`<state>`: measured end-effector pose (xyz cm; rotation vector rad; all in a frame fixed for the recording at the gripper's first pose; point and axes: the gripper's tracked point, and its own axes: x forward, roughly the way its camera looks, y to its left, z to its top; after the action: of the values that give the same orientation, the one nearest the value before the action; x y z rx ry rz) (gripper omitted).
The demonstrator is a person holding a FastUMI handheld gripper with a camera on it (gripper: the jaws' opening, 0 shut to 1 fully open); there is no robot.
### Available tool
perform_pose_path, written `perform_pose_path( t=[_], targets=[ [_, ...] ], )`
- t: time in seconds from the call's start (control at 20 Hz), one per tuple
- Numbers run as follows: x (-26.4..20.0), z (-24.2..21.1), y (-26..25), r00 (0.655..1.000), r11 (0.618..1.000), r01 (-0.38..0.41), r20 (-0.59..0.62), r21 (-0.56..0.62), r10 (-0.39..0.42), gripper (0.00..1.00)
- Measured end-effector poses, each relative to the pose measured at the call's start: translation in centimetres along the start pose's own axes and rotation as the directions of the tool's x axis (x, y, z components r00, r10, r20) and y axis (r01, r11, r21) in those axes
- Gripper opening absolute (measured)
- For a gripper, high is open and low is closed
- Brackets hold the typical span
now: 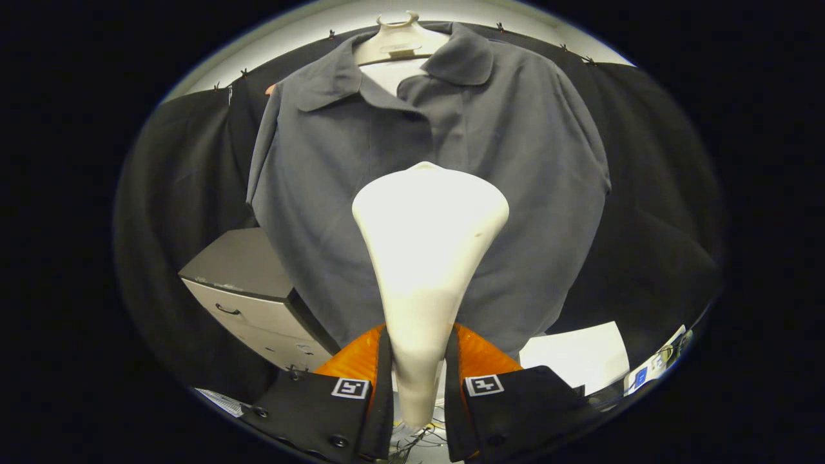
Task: Iron the clothes twice with a garment steamer, once on the left side and once on the right side.
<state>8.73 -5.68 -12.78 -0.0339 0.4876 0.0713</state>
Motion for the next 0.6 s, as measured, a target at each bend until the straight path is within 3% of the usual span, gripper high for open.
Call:
perform_pose_path(
  t=[0.3,0.6],
  targets=[
    [-1.3,6.6,-3.5,0.993,0.998,0.055,0.101,0.011,-0.056,0.4],
    [0.6,8.2,-7.4,0.989,0.995,0.101,0.108,0.028,-0.103,0.4]
  ],
)
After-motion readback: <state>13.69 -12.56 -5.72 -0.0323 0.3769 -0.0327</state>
